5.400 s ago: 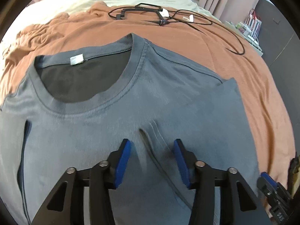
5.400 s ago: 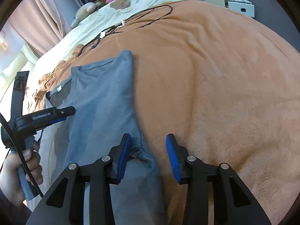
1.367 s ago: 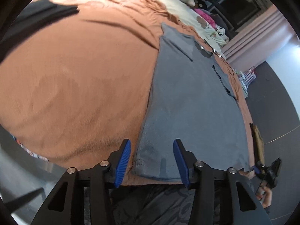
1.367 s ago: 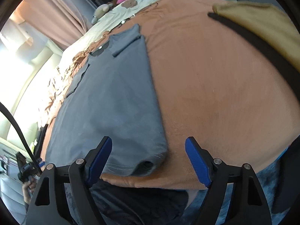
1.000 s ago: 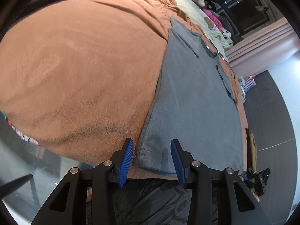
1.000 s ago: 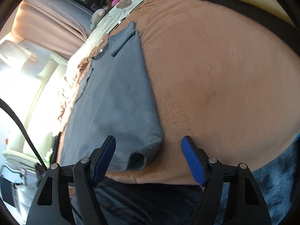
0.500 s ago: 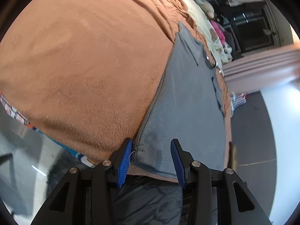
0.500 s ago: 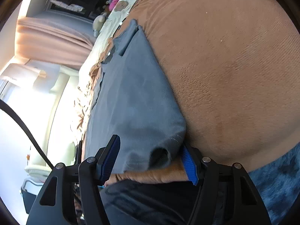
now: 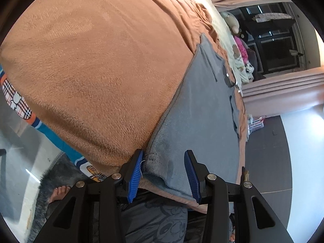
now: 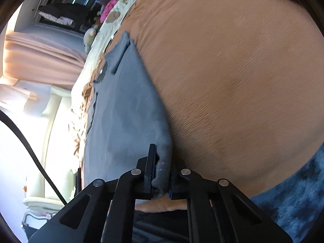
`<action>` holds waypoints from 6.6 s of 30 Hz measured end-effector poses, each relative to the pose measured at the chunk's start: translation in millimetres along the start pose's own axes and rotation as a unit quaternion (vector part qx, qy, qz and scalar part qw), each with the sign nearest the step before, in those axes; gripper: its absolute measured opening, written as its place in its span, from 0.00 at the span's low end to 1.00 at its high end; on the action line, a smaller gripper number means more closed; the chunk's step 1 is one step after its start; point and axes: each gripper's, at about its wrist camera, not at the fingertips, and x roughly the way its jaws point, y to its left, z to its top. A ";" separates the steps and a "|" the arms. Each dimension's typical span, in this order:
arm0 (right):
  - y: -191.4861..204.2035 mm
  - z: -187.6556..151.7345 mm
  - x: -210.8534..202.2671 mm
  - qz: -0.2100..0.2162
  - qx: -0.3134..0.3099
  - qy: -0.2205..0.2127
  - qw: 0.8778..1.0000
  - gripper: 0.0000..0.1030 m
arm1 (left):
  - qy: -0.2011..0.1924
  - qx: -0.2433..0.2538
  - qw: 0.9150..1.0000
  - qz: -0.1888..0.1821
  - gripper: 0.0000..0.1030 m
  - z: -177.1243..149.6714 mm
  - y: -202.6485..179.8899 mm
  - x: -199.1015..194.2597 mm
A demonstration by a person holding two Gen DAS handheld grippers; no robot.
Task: Fold small clothes
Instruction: 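Close the left gripper on the hem beside the right gripper, then lift the hem with both grippers and fold it over toward the collar, then lay the hem down beside the collar and open both grippers, then pinch the folded hem edge with both grippers and pull it straight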
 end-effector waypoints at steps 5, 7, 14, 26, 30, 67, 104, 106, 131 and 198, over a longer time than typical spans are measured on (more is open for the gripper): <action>9.8 -5.5 -7.9 -0.009 -0.015 -0.015 1.000 0.03 | -0.009 -0.014 1.000 -0.010 0.42 -1.6 5.7 -0.2; 13.4 -8.0 -10.8 -0.007 -0.017 -0.019 1.000 0.03 | -0.013 -0.015 1.000 -0.010 0.42 -2.1 7.5 -0.2; 24.0 -9.0 -5.7 -0.007 -0.026 -0.015 1.000 0.03 | -0.021 -0.008 0.999 0.026 0.08 -4.4 4.1 3.2; 60.0 -13.5 -30.0 0.016 -0.081 -0.037 0.996 0.02 | -0.050 0.002 0.993 -0.103 0.06 3.8 -16.5 -34.3; 66.2 -17.7 -38.6 0.030 -0.090 -0.046 0.994 0.02 | -0.058 0.004 0.989 -0.136 0.05 7.6 -26.4 -51.0; 66.5 -65.9 -135.9 0.160 -0.180 -0.139 0.961 0.02 | -0.162 0.045 0.930 -0.327 0.05 -14.1 -82.4 -231.5; 100.9 45.5 12.2 0.074 -0.147 -0.091 0.982 0.02 | -0.143 0.019 0.966 -0.214 0.05 101.3 -120.1 -102.9; 105.2 55.6 22.8 0.067 -0.146 -0.087 0.983 0.02 | -0.138 0.021 0.969 -0.204 0.05 110.4 -125.8 -90.8; 166.9 160.5 178.2 -0.040 -0.162 -0.033 0.985 0.02 | -0.112 0.054 0.992 -0.019 0.05 233.9 -169.4 77.9; 204.6 161.9 289.6 -0.244 -0.351 -0.027 0.903 0.07 | 0.019 0.317 0.937 0.145 0.16 278.8 -164.2 223.6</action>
